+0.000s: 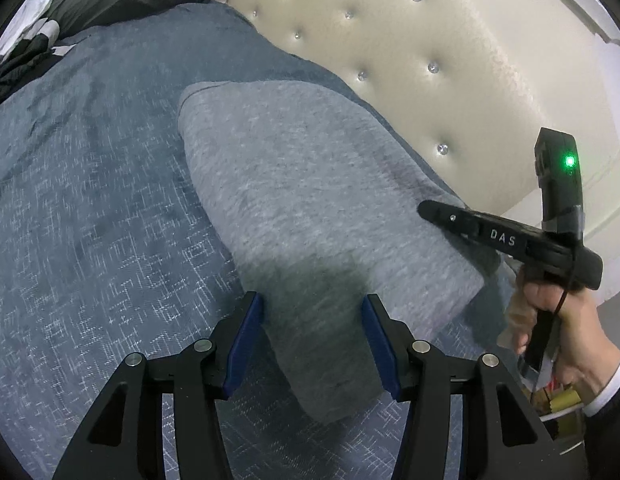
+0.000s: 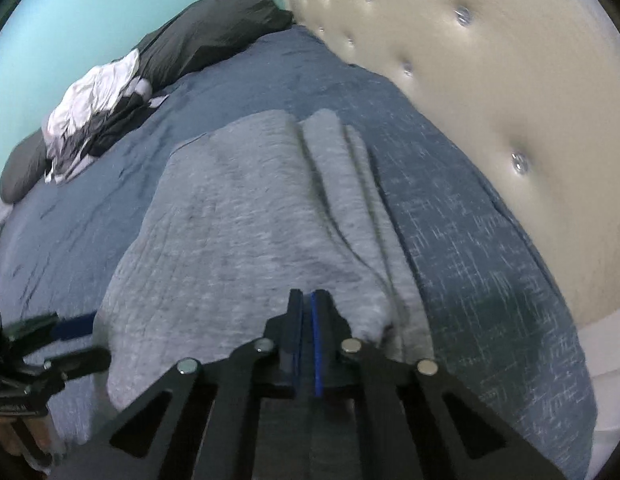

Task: Fold clothes
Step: 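Lower the sweatshirt onto the bed by the headboard and open both tools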

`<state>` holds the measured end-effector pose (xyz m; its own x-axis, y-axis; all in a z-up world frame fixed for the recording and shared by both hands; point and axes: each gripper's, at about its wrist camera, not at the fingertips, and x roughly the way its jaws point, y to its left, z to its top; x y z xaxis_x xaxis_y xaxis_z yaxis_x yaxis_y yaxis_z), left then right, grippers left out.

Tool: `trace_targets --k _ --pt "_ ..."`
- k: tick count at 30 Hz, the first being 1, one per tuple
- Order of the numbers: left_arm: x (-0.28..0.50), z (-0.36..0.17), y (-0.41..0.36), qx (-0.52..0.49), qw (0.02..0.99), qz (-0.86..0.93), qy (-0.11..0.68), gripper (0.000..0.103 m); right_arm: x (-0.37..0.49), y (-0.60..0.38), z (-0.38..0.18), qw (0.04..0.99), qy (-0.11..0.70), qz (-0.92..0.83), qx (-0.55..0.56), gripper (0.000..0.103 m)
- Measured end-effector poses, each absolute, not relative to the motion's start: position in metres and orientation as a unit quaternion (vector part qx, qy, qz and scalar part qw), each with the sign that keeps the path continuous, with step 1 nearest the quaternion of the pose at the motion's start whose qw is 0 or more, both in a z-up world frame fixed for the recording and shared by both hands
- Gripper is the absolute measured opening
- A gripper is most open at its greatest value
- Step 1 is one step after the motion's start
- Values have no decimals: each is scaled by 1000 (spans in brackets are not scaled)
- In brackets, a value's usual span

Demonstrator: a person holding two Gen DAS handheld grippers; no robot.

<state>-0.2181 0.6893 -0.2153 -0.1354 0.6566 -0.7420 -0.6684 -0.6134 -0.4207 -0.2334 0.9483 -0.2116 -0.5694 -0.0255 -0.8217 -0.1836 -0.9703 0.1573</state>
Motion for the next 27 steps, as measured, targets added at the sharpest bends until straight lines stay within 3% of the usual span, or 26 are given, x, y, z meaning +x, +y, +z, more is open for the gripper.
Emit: trace_targets --k 12,21,27 --pt "-217 -215 687 -491 439 752 1 56 -257 941 -187 11 120 887 -447 2" --pt "-215 -217 684 -490 446 749 0 56 -275 965 -203 91 158 865 -467 1" --pt "-213 -217 684 -488 447 750 4 56 -264 967 -188 79 172 881 -434 2"
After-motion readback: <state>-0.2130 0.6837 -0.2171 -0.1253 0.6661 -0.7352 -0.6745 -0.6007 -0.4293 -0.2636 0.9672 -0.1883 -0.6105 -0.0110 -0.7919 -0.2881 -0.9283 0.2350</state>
